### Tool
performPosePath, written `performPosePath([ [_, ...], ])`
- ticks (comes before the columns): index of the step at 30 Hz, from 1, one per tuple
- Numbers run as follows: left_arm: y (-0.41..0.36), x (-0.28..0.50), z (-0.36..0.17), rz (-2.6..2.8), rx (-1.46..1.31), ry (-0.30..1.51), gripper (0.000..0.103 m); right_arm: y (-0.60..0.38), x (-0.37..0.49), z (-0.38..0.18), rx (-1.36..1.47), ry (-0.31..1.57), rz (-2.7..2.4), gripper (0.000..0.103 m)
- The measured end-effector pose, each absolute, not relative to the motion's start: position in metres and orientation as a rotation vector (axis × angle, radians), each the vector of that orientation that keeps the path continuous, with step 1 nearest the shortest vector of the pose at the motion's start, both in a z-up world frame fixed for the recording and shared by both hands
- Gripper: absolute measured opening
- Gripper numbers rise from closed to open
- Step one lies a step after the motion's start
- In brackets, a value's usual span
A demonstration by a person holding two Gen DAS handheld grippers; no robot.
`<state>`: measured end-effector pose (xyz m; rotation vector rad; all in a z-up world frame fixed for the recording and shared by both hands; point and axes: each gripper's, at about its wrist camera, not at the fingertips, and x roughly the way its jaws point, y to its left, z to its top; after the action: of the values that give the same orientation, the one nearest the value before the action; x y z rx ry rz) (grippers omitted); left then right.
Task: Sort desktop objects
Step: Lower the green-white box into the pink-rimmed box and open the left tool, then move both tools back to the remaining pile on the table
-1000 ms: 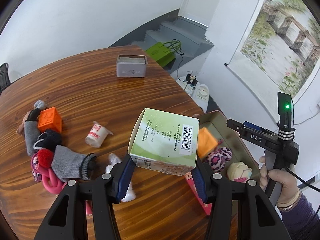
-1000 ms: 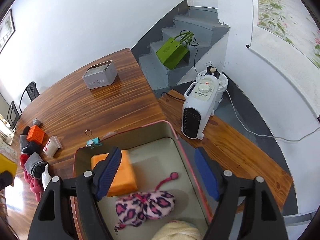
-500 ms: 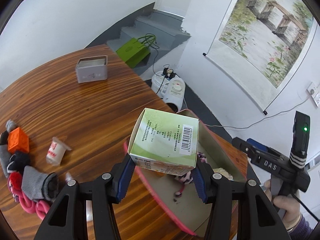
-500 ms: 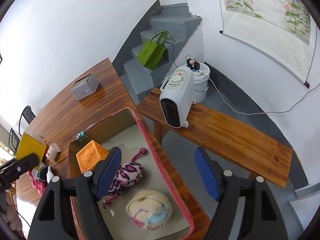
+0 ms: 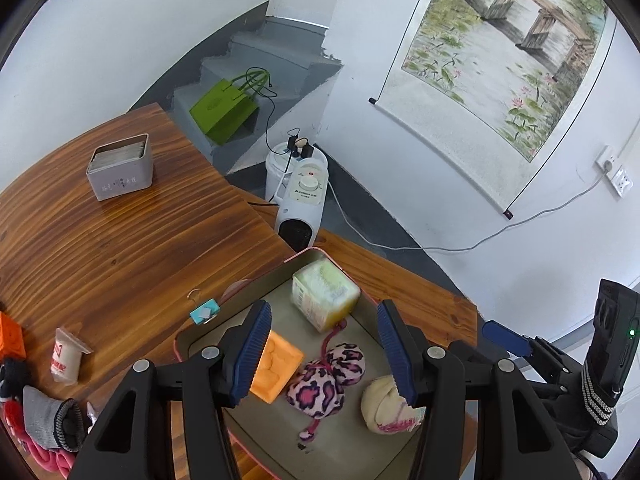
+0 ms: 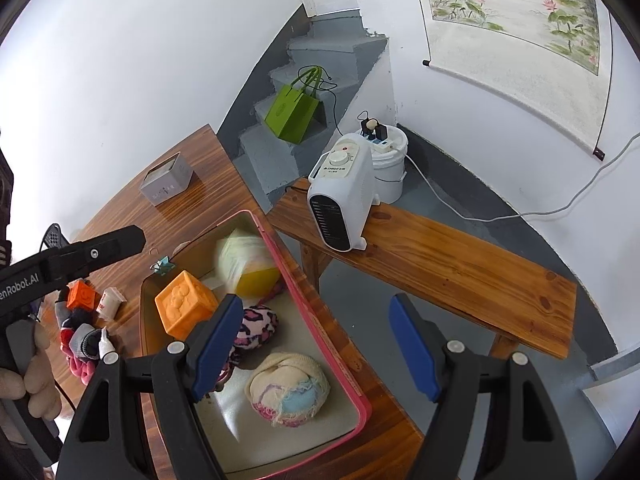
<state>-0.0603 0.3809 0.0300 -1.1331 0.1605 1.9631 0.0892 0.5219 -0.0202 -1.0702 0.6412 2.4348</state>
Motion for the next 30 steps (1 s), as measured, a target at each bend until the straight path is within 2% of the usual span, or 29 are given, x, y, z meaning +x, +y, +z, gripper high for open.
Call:
performPosePath([
  [11, 0.293, -0.072, 0.026, 2.138, -1.202, 0.086, 0.057, 0.489, 0.056, -0.013, -1.096, 0.629, 2.544, 0.079],
  [30, 0.067, -0.072, -0.008, 2.463, -1.445, -0.180, 0.057, 0.334, -0.005, -0.022, -1.371, 0.506, 2.817, 0.079],
])
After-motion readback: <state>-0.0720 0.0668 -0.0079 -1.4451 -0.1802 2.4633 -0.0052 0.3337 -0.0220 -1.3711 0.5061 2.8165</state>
